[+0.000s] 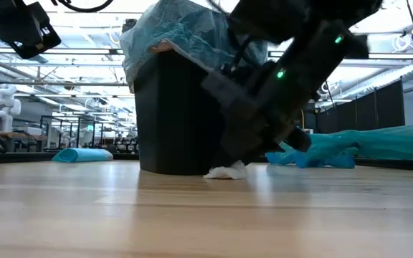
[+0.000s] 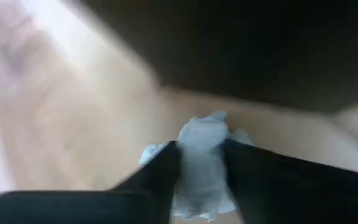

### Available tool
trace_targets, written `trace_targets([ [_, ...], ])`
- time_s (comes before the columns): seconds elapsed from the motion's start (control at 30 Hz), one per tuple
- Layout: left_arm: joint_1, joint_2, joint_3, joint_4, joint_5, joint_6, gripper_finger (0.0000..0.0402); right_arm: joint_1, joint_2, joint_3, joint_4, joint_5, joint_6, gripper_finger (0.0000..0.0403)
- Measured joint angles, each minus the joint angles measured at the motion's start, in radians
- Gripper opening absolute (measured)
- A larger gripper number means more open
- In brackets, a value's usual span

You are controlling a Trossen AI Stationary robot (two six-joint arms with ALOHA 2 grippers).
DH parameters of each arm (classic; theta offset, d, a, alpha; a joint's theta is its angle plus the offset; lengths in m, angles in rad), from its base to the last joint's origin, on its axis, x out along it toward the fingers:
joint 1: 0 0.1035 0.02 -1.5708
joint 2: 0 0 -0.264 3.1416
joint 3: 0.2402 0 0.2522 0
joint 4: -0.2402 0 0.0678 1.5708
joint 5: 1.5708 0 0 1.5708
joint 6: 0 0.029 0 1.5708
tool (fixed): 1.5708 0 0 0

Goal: Place trash/remove bag and relplace
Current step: Put the white paper trash into the trash bag

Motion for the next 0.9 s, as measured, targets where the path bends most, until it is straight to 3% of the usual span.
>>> trace_targets([
  [0.1,0.000,0.000,0.000,0.000,-0.001,0.000,0.0176,0.037,-0.032,0.013,-0.023,-0.062,-0.004,0.0020],
  [0.27,0.000,0.000,0.000,0.019,-0.002,0.000,0.0176,0.104,-0.101,0.102,-0.086,-0.049,0.022,0.0018],
  [0.5,0.000,0.000,0.001,0.093,-0.002,0.001,0.0176,0.162,-0.118,0.394,-0.546,-0.014,0.046,0.0005],
  [0.63,0.000,0.000,0.001,0.095,-0.033,0.001,0.0176,0.168,-0.120,0.559,-0.708,0.028,0.035,0.0005],
  [0.9,0.000,0.000,0.001,0.094,-0.099,0.001,0.0176,0.141,-0.120,0.823,-0.812,0.156,-0.069,0.0005],
])
